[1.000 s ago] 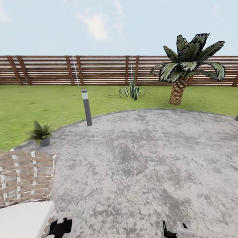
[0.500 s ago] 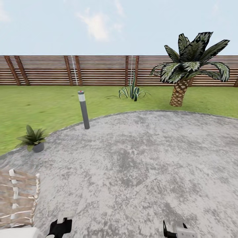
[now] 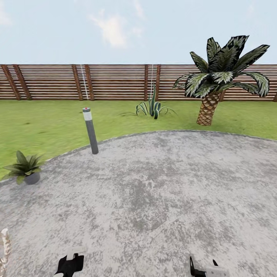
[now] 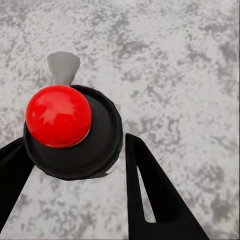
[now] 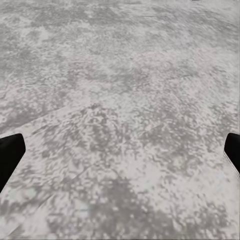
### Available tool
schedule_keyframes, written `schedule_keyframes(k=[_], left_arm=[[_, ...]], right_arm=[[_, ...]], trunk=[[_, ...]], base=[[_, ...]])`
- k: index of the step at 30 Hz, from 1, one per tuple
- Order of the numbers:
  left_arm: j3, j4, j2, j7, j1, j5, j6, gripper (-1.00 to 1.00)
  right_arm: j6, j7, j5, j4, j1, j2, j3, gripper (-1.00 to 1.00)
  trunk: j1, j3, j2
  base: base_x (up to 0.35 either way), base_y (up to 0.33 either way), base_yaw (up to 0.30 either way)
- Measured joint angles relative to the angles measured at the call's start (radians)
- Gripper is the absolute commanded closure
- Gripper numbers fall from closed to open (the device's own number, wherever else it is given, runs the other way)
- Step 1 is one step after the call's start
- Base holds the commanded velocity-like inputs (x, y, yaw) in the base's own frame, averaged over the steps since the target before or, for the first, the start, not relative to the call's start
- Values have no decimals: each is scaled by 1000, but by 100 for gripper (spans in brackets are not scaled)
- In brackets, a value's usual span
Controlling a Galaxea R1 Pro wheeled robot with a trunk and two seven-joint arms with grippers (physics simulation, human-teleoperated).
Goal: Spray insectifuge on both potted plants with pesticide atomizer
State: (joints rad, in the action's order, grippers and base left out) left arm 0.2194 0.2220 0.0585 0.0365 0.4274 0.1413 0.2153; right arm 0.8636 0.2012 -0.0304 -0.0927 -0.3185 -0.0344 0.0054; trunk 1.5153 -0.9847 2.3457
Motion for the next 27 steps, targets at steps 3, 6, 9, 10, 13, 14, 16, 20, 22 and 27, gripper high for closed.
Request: schedule_keyframes(k=[3, 6, 9, 10, 13, 14, 16, 20, 22, 27], left_arm=[[0, 0, 0, 0, 0, 0, 0, 100], [0, 0, 0, 0, 0, 0, 0, 100], [1, 0, 0, 0, 0, 0, 0, 100], [0, 0, 0, 0, 0, 0, 0, 100], [1, 0, 0, 0, 0, 0, -1, 100], [1, 0, 0, 0, 0, 0, -1, 100], [1, 0, 0, 0, 0, 0, -1, 100], [0, 0, 0, 0, 0, 0, -1, 100], [0, 0, 0, 0, 0, 0, -1, 100], [0, 0, 0, 0, 0, 0, -1, 100]], right_arm=[[0, 0, 0, 0, 0, 0, 0, -100], [0, -1, 0, 0, 0, 0, 0, -100], [0, -1, 0, 0, 0, 0, 0, -100], [0, -1, 0, 0, 0, 0, 0, -100], [0, -2, 0, 0, 0, 0, 0, -100], [0, -2, 0, 0, 0, 1, 0, -100], [1, -2, 0, 0, 0, 1, 0, -100], [1, -2, 0, 0, 0, 1, 0, -100], [1, -2, 0, 0, 0, 1, 0, -100], [1, -2, 0, 0, 0, 1, 0, -100]], trunk=[[0, 0, 0], [0, 0, 0], [0, 0, 0], [0, 0, 0], [0, 0, 0], [0, 0, 0], [0, 0, 0], [0, 0, 0], [0, 0, 0], [0, 0, 0]], base=[[288, -200, 0], [289, -200, 0], [295, -178, 0], [303, -152, 0], [321, -110, 0], [332, -87, 0], [336, -51, 0], [339, -6, 0], [339, -1, 0], [339, 0, 0]])
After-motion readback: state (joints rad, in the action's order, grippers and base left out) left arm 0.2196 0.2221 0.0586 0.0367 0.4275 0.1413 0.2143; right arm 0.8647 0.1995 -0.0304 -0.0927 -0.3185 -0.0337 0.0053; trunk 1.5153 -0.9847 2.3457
